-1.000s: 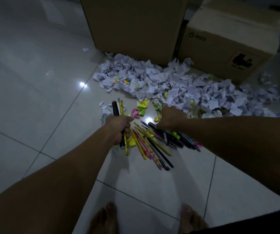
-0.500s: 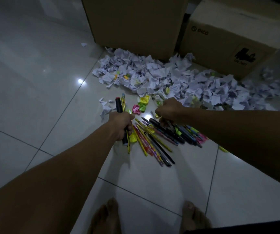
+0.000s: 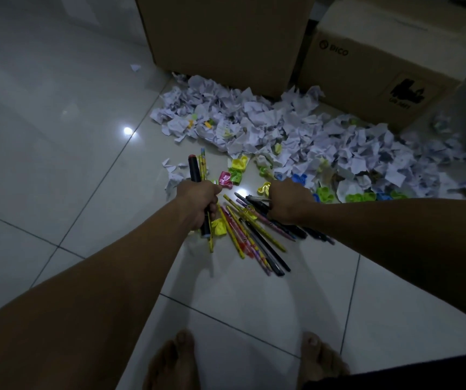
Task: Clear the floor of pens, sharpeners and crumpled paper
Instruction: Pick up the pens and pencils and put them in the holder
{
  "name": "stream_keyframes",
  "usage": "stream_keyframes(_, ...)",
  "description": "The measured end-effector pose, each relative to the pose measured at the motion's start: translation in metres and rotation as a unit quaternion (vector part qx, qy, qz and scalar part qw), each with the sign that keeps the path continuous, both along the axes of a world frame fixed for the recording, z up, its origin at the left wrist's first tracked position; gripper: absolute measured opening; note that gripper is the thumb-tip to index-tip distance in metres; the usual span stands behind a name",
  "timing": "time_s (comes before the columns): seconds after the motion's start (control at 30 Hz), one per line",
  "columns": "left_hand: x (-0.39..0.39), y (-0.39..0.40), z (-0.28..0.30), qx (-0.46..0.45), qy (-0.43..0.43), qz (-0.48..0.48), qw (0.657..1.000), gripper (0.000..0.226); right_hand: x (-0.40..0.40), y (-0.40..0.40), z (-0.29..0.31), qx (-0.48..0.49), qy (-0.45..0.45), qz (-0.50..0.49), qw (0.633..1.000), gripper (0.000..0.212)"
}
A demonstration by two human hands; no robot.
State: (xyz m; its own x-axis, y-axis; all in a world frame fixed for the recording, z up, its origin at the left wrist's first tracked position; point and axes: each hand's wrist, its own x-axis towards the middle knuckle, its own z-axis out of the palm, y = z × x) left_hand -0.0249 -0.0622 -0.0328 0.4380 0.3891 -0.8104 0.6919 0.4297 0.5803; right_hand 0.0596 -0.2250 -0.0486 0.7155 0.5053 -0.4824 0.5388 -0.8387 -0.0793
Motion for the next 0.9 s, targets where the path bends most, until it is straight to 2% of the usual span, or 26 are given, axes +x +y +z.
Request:
stream_keyframes(0.13, -0.005, 0.008, 0.002, 0.014, 0.003, 0.006, 1.000, 0.030, 0.000, 0.003, 0.003, 0.020, -0.006, -0.006, 1.000, 0.026)
stream_keyframes(0.2, -0.007, 0.010, 0.005, 0.022, -0.003, -0.007, 1.000, 0.027, 0.005, 0.006, 0.008, 0.074, 0.008, -0.051, 0.996, 0.039)
stream_keyframes(0.3, -0.005, 0.012, 0.005, 0.036, -0.007, -0.030, 0.999, 0.016, 0.019, 0.012, 0.014, 0.201, 0.077, -0.122, 0.969, 0.038)
stream_keyframes(0.37, -0.004, 0.011, 0.004, 0.036, -0.004, -0.038, 0.999, 0.014, 0.023, 0.013, 0.021, 0.243, 0.122, -0.133, 0.953, 0.041)
stream_keyframes(0.5, 0.001, -0.001, 0.001, 0.043, -0.004, -0.057, 0.997, 0.023, 0.019, 0.000, 0.027, 0.220, 0.184, -0.133, 0.949, 0.034)
stream_keyframes(0.6, 0.003, -0.010, -0.004, 0.050, -0.007, -0.044, 0.998, 0.021, 0.012, -0.013, 0.020, 0.210, 0.199, -0.156, 0.944, 0.031)
stream_keyframes(0.7, 0.001, -0.018, -0.010, 0.041, -0.006, -0.004, 0.999, 0.017, -0.002, -0.030, 0.010, 0.229, 0.163, -0.176, 0.943, 0.039)
stream_keyframes(0.8, -0.003, -0.022, -0.016, 0.027, -0.016, 0.031, 0.999, 0.020, -0.023, -0.040, 0.003, 0.216, 0.072, -0.093, 0.969, 0.037)
stream_keyframes(0.9, -0.009, -0.022, -0.020, 0.017, -0.024, 0.050, 0.998, 0.026, -0.041, -0.037, -0.009, 0.221, 0.007, -0.067, 0.973, 0.029)
